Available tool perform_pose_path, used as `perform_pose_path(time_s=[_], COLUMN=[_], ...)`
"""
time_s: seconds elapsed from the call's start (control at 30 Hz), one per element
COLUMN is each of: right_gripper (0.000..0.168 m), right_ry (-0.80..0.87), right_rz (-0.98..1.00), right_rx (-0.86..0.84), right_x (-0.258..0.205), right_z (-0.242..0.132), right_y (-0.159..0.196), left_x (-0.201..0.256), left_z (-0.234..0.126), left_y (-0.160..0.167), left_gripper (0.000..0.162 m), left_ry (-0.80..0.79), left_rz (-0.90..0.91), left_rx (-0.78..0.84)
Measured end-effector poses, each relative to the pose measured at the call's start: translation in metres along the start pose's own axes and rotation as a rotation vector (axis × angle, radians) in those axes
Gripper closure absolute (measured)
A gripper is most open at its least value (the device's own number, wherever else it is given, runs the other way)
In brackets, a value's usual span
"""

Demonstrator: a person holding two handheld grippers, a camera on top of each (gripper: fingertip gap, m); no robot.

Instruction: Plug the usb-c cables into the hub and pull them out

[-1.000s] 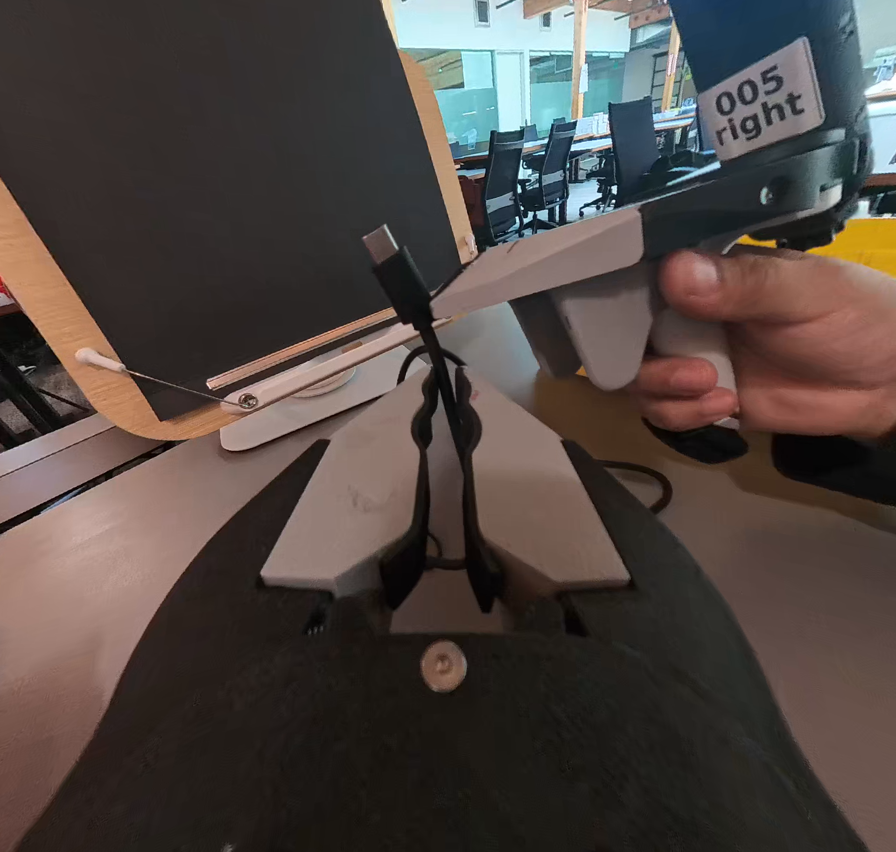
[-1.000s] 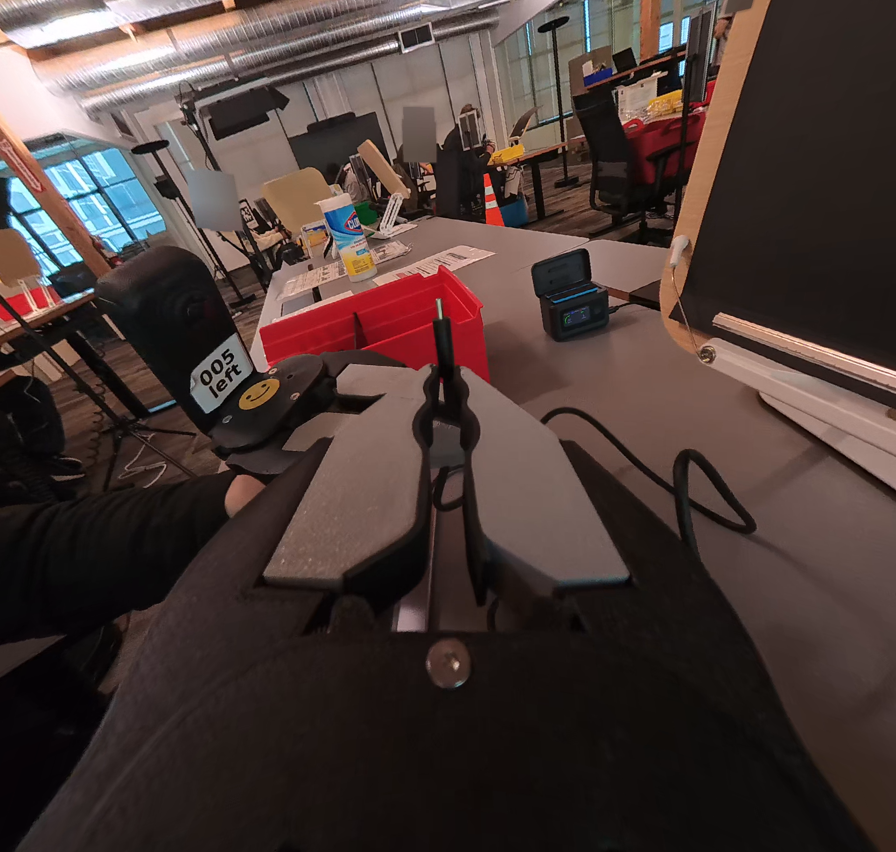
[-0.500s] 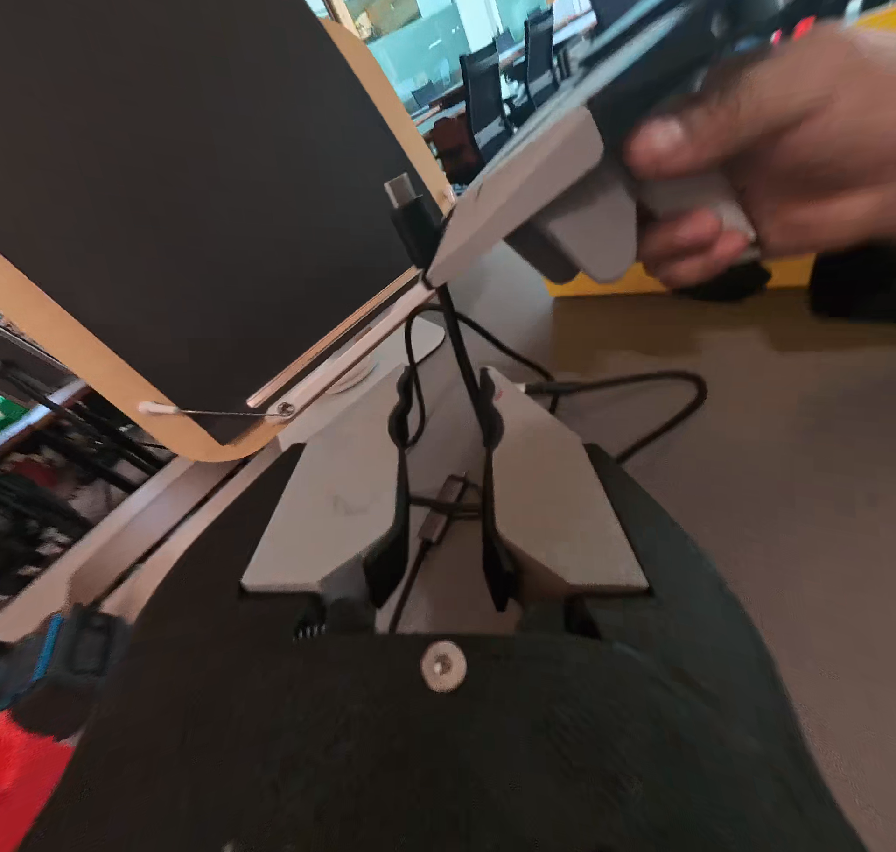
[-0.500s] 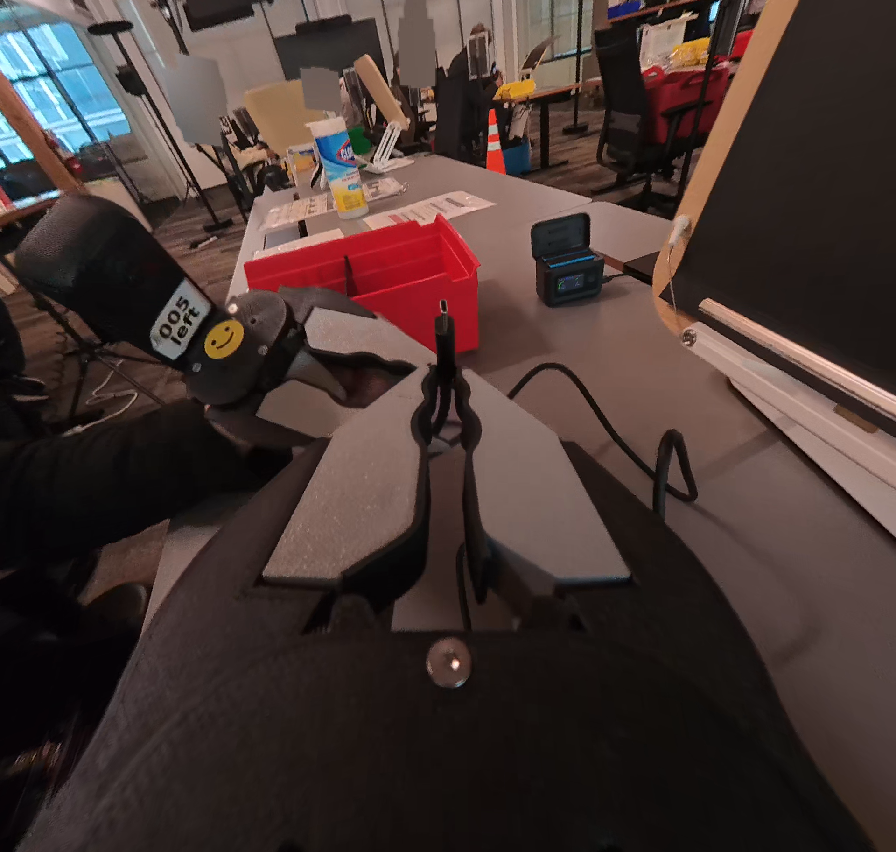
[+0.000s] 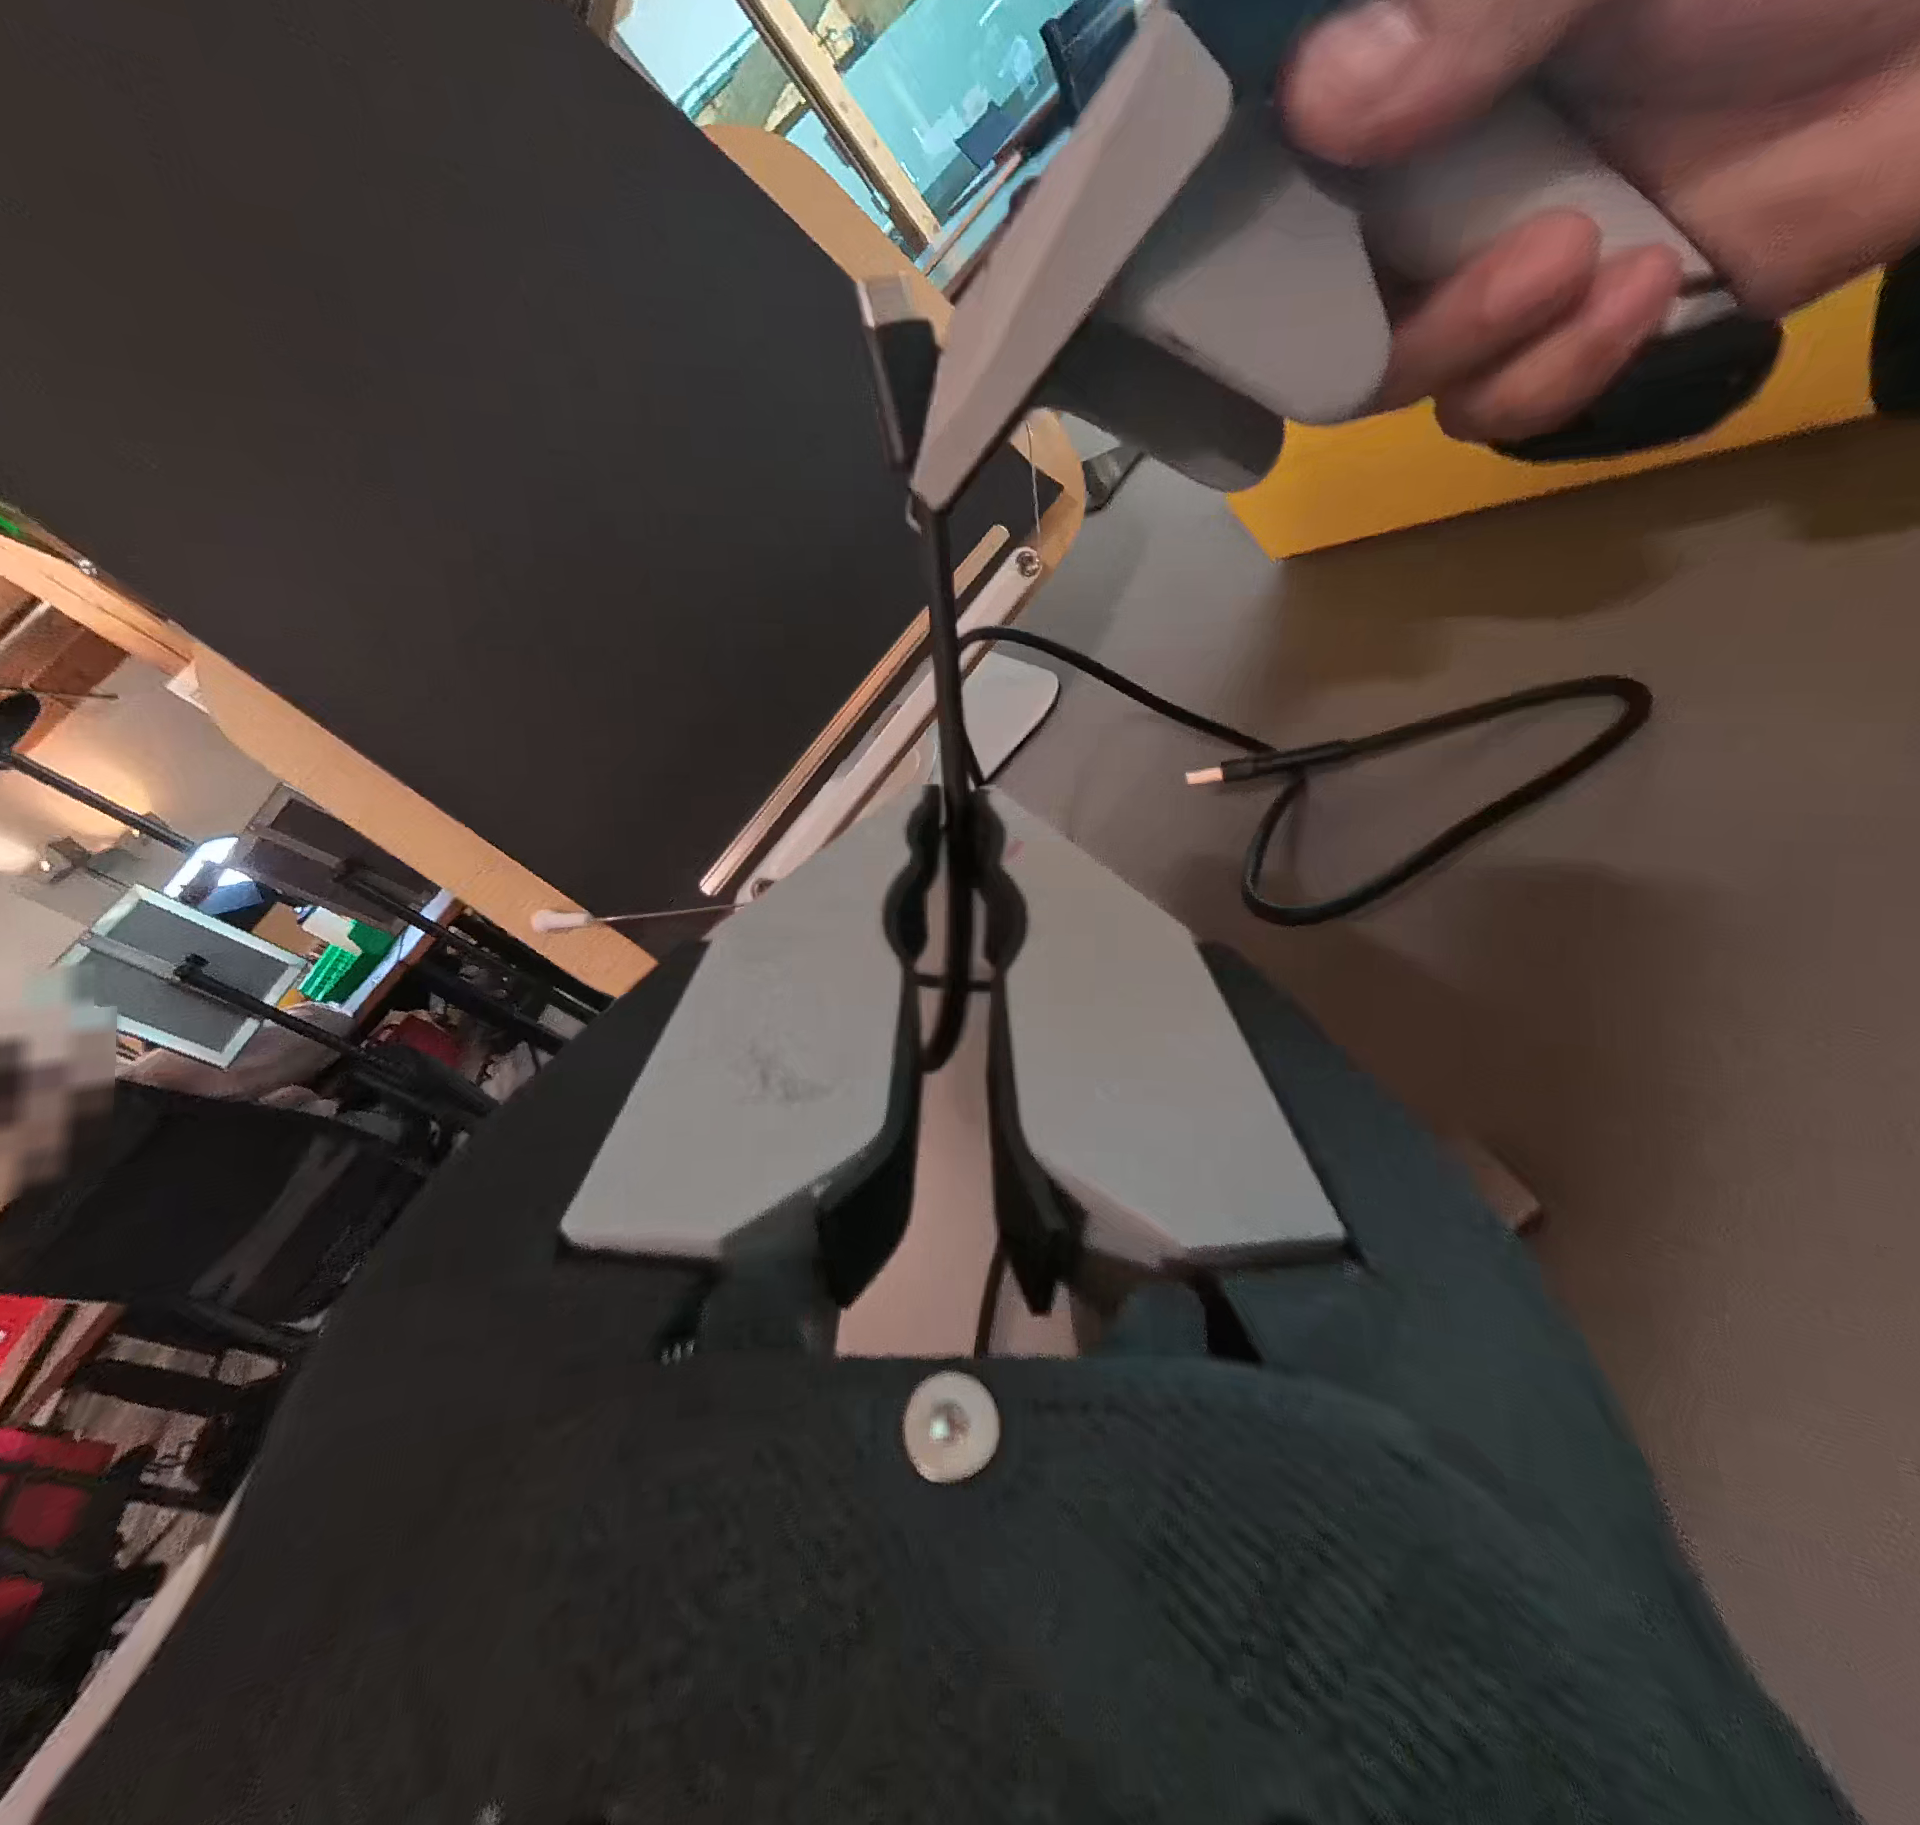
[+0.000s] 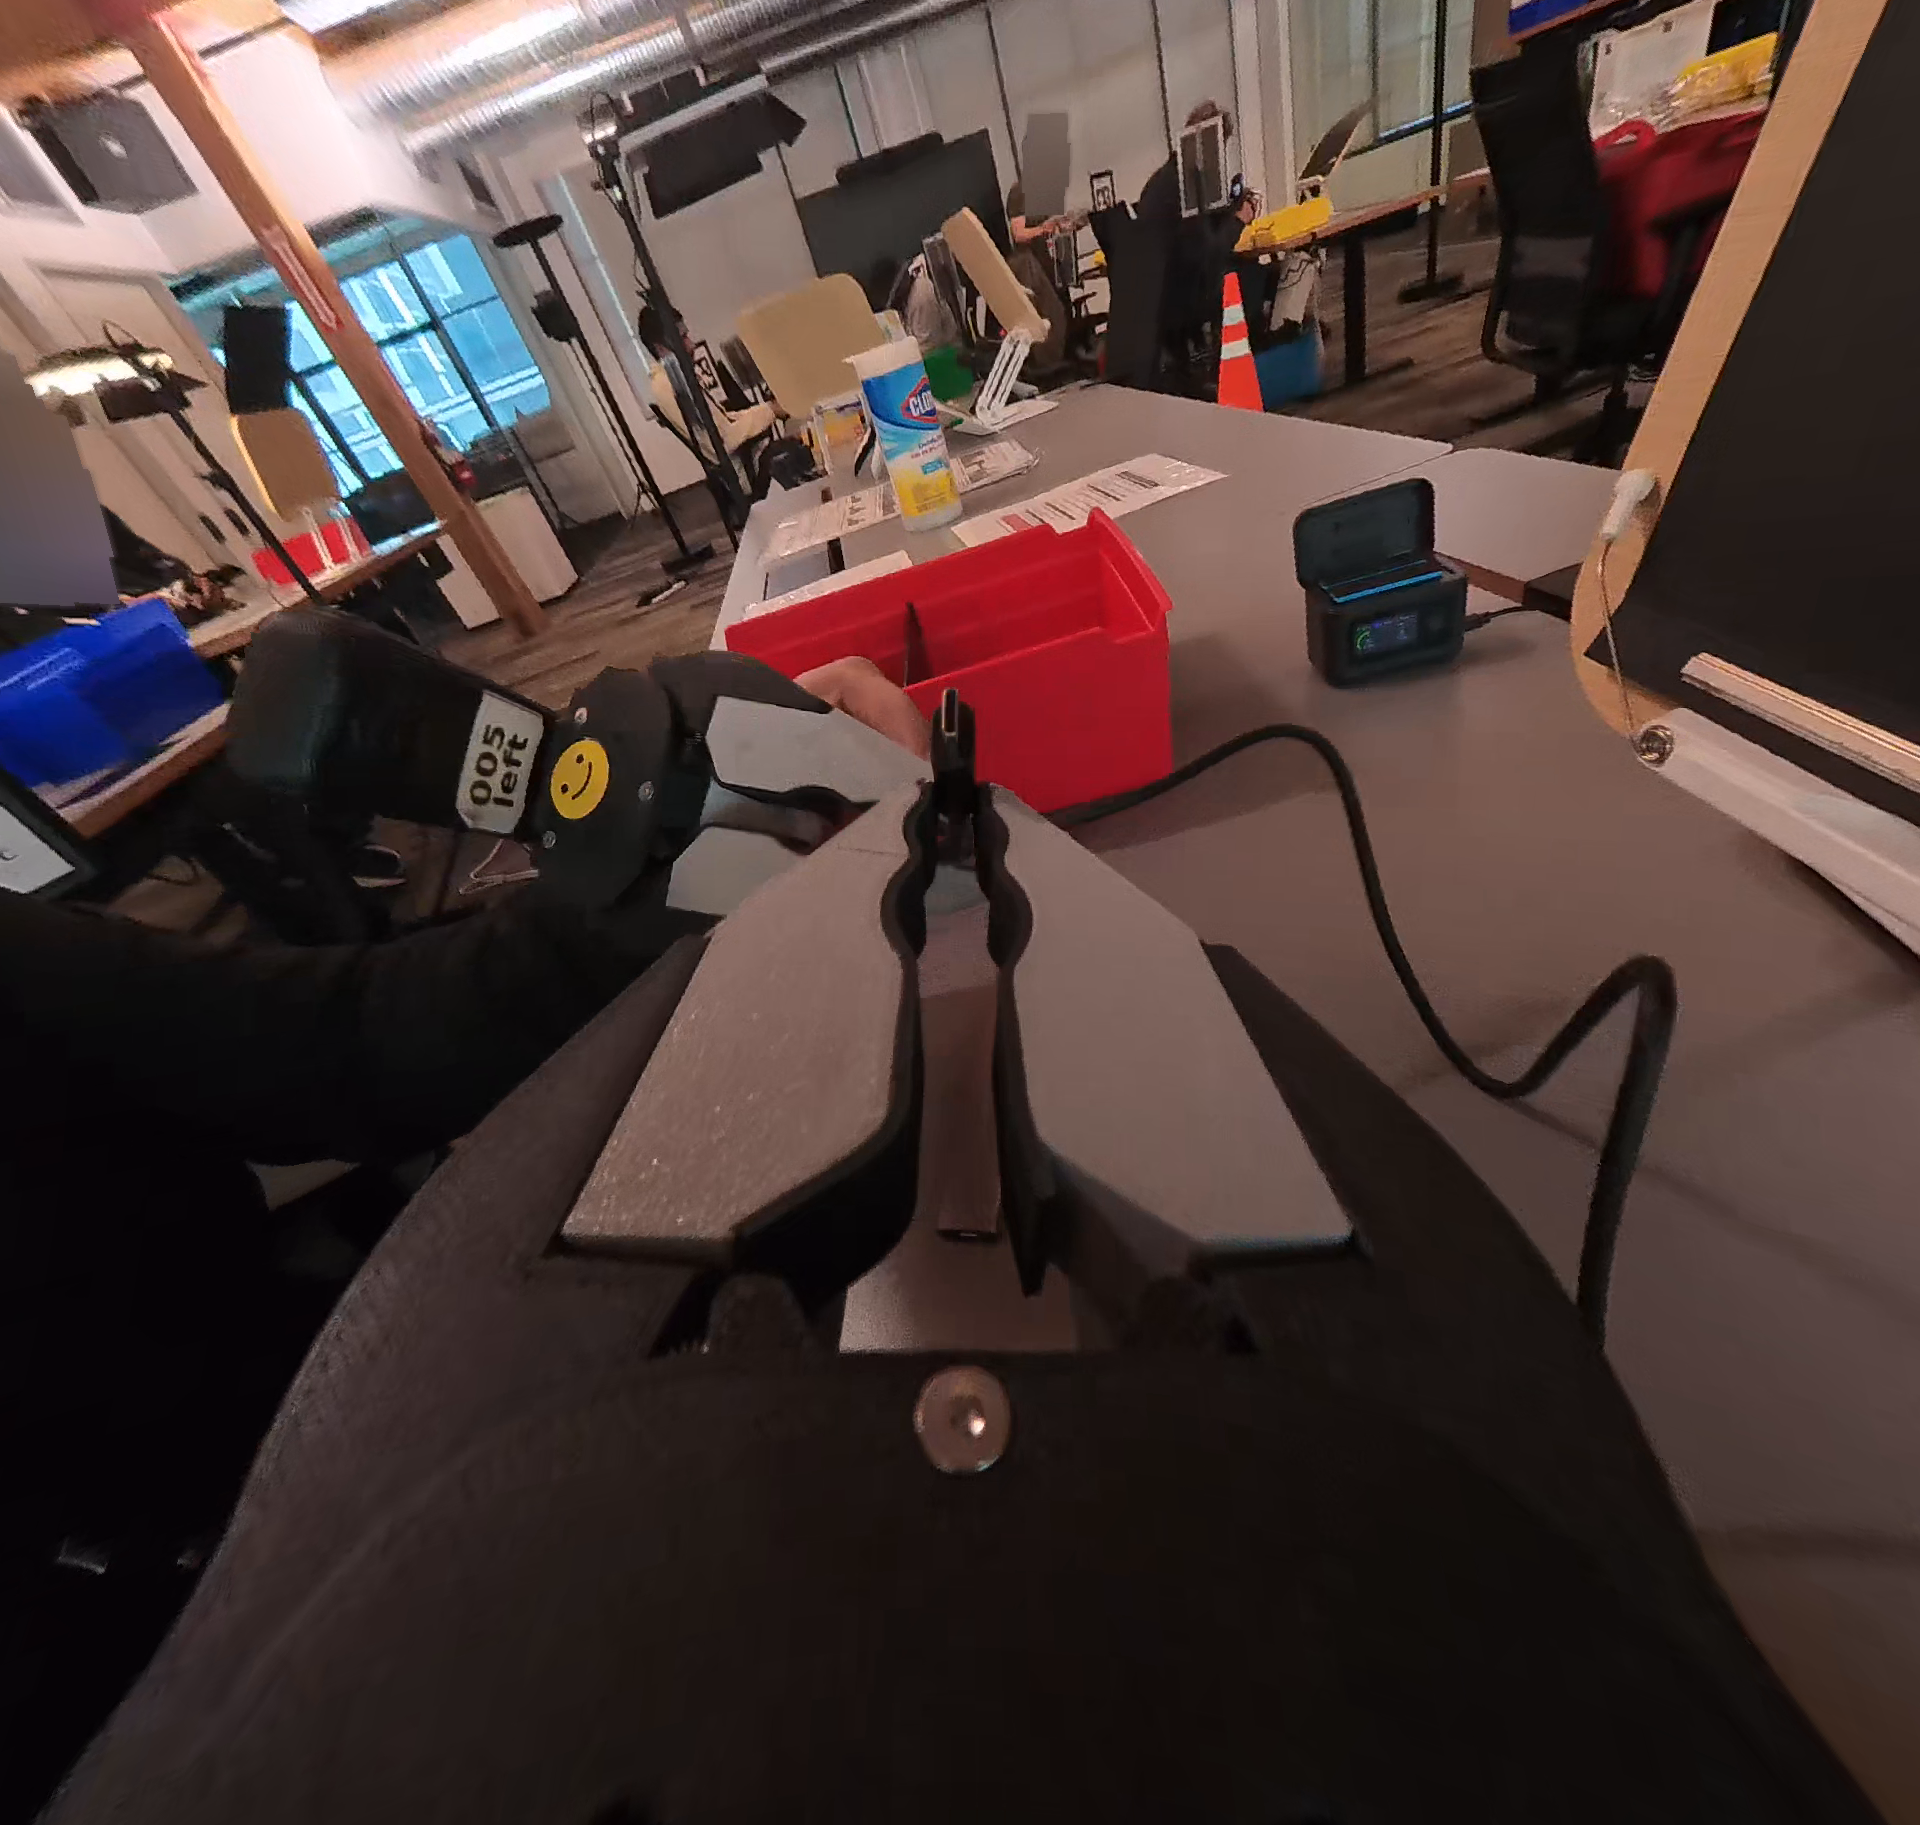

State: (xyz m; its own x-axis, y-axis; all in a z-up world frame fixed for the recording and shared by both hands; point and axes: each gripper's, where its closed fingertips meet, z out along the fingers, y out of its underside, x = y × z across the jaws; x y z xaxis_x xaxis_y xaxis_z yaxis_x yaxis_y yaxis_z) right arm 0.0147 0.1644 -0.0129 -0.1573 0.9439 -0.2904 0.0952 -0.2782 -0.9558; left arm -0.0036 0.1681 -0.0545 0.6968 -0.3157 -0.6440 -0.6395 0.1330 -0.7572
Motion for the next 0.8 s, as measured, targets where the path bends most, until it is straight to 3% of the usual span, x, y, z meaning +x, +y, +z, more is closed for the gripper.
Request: perform_pose_path(time_s=[0.17, 0.33, 0.5, 0.6, 0.8], right_gripper=[0.165, 0.166, 0.148, 0.156, 0.148], right_ry=[0.028, 0.034, 0.078, 0.064, 0.057], right_rz=[-0.040, -0.047, -0.097, -0.096, -0.106], right_rx=[-0.043, -0.093, -0.069, -0.041, -0.305], right_x=[0.002, 0.002, 0.000, -0.005, -0.006], right_z=[-0.001, -0.005, -0.014, -0.014, 0.011], right_y=[0.007, 0.014, 0.003, -0.001, 0.050], left_x=[-0.025, -0.025, -0.033, -0.030, -0.026], left_z=[0.012, 0.012, 0.005, -0.002, -0.006], left_y=[0.002, 0.003, 0.012, 0.017, 0.010], left_gripper=[0.159, 0.162, 0.162, 0.161, 0.161], left_ry=[-0.068, 0.043, 0.114, 0.160, 0.147], left_rz=[0.150, 0.598, 0.940, 1.145, 1.471], left_rx=[-0.076, -0.128, -0.202, -0.201, -0.124])
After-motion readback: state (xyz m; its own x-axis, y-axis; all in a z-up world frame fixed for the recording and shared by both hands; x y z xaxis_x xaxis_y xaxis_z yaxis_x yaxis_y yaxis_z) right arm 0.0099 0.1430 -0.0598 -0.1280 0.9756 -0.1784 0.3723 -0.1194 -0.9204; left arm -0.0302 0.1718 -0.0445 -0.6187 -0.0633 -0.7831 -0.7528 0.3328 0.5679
